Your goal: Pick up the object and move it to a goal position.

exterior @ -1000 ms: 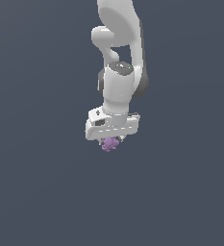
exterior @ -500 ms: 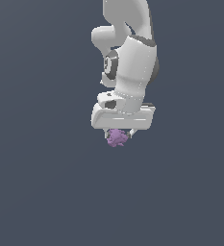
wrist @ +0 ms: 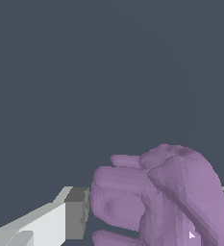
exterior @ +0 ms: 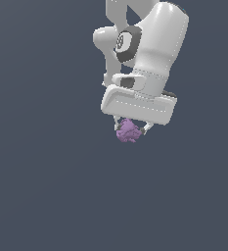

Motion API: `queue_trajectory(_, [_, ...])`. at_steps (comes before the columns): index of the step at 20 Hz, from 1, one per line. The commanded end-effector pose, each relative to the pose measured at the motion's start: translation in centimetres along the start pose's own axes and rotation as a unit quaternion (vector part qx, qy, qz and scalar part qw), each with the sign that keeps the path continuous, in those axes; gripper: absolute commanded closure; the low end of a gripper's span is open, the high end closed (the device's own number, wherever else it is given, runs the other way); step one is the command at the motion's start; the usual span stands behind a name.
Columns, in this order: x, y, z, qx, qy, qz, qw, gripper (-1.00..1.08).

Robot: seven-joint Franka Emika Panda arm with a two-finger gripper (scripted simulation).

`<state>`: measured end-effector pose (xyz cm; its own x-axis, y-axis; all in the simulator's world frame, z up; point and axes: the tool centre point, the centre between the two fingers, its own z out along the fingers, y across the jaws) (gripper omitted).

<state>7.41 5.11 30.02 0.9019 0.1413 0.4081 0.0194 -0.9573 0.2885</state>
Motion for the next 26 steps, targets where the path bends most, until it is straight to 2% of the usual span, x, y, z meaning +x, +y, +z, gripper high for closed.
queue_trajectory(1, [1.0,-0.2,-1.6,-0.013,0.012,0.013,0.9998,1.08])
queue_trajectory(10, [4.6,-1.0,-7.9,-0.063,0.056,0.06,0.9946,1.08])
queue_trajectory(19, [7.9,-2.4,-14.7,-0.115,0.1,0.108,0.9824,1.08])
queue_trajectory(26, [9.4,-3.4,-18.3,-0.142,0.121,0.131,0.9736,1.08])
